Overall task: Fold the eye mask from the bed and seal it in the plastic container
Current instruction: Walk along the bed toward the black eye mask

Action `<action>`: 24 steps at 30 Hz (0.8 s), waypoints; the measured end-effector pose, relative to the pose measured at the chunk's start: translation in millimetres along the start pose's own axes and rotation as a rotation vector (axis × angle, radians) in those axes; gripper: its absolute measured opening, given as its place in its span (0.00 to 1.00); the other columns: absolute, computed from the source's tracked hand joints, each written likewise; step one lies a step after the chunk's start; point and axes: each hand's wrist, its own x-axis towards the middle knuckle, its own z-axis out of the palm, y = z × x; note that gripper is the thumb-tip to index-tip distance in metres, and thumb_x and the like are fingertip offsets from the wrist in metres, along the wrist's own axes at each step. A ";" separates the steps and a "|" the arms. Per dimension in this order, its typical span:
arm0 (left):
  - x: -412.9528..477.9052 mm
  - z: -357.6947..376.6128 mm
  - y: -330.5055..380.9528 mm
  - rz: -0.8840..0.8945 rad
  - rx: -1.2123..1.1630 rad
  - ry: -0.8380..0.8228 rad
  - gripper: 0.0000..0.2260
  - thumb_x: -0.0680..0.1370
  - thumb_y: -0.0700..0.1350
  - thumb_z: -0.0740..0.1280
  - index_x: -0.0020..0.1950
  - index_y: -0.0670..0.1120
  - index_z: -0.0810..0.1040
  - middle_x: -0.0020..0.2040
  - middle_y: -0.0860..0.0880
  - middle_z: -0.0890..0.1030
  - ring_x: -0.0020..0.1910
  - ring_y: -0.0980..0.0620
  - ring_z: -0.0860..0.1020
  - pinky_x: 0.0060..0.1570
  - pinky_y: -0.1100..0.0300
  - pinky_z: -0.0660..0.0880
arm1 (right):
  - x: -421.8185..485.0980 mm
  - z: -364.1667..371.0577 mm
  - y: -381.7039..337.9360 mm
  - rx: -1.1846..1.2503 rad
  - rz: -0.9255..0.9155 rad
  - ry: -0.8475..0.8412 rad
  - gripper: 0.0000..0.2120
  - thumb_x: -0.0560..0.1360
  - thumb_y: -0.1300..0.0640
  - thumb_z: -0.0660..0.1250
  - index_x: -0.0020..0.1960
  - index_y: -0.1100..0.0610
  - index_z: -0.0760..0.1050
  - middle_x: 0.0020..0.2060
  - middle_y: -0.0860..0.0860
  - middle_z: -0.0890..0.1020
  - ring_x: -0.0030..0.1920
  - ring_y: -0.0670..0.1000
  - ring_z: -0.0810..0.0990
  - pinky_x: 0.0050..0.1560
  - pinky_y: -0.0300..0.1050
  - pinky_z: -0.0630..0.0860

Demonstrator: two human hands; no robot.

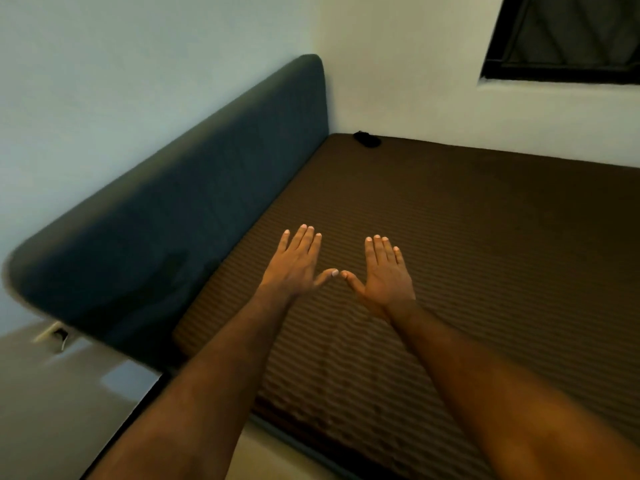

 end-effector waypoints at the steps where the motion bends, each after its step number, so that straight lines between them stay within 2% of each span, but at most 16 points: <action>1: 6.8 3.0 -5.3 0.014 -0.006 0.000 0.40 0.77 0.69 0.45 0.79 0.41 0.50 0.80 0.41 0.52 0.79 0.46 0.47 0.76 0.44 0.43 | 4.7 1.5 -1.3 -0.007 0.007 0.000 0.45 0.76 0.28 0.43 0.80 0.58 0.43 0.80 0.58 0.49 0.80 0.55 0.44 0.77 0.54 0.42; 6: 47.8 20.0 -43.7 0.077 -0.037 0.006 0.39 0.78 0.68 0.47 0.78 0.41 0.51 0.79 0.41 0.53 0.79 0.45 0.47 0.76 0.44 0.44 | 38.4 14.0 -11.8 -0.042 0.070 0.026 0.44 0.76 0.29 0.43 0.80 0.59 0.45 0.80 0.58 0.51 0.80 0.56 0.46 0.77 0.54 0.42; 15: 131.2 46.6 -131.4 0.229 -0.049 -0.005 0.39 0.78 0.68 0.47 0.78 0.41 0.51 0.79 0.40 0.52 0.79 0.45 0.48 0.76 0.43 0.44 | 116.4 38.0 -64.9 -0.066 0.248 0.014 0.43 0.76 0.29 0.43 0.80 0.58 0.44 0.80 0.57 0.49 0.80 0.55 0.44 0.77 0.53 0.41; 24: 161.5 78.5 -186.0 0.291 -0.080 -0.020 0.39 0.78 0.68 0.46 0.78 0.40 0.52 0.79 0.40 0.52 0.79 0.45 0.47 0.75 0.43 0.43 | 176.5 51.3 -104.6 -0.062 0.340 -0.019 0.43 0.77 0.29 0.44 0.80 0.58 0.43 0.80 0.57 0.48 0.80 0.55 0.43 0.76 0.53 0.41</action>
